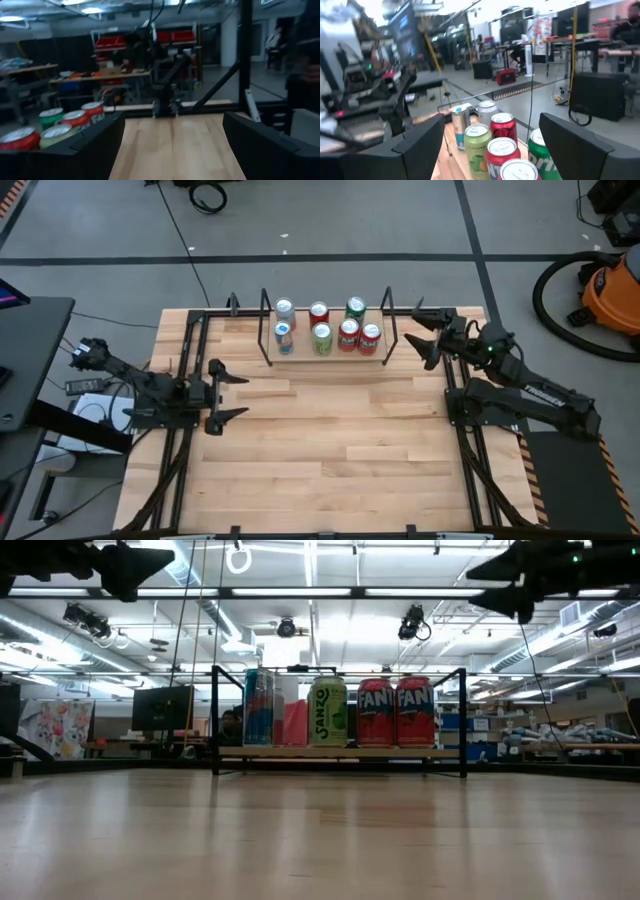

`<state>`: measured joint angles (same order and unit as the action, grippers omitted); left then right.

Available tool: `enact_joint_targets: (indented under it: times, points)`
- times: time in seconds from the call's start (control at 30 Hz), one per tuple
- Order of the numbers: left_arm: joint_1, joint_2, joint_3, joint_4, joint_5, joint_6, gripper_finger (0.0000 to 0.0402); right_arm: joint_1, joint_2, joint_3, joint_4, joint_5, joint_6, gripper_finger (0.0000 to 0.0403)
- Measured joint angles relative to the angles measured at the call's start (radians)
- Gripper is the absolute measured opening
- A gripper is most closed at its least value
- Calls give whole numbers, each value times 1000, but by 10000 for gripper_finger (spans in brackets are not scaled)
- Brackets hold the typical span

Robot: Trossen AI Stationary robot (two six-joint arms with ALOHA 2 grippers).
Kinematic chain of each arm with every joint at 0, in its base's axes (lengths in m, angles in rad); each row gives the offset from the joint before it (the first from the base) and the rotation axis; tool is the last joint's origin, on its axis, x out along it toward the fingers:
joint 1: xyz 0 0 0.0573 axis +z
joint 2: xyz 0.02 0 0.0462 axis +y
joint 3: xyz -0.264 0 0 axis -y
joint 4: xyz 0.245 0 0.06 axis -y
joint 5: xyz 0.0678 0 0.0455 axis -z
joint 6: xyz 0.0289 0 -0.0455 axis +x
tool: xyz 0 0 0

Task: Place canned beverage on shelf
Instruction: Return to Home Position

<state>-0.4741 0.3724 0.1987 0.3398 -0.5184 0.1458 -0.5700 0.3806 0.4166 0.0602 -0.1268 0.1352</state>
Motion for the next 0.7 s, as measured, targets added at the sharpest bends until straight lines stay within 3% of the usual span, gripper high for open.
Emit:
enact_joint_targets:
  times: [0.23, 0.33, 0.57, 0.7]
  points:
    - [37, -33, -11, -16, 190, 38, 347, -51, -77, -164, 131, 1, 148, 336]
    - [49, -38, -11, -20, 253, 34, 347, -61, -96, -231, 237, -49, 173, 336]
    - [52, -90, -73, -19, 269, -50, 347, -64, -167, -342, 321, -84, 231, 336]
    - [52, -174, -126, -25, 269, -105, 347, -76, -223, -391, 285, -27, 224, 335]
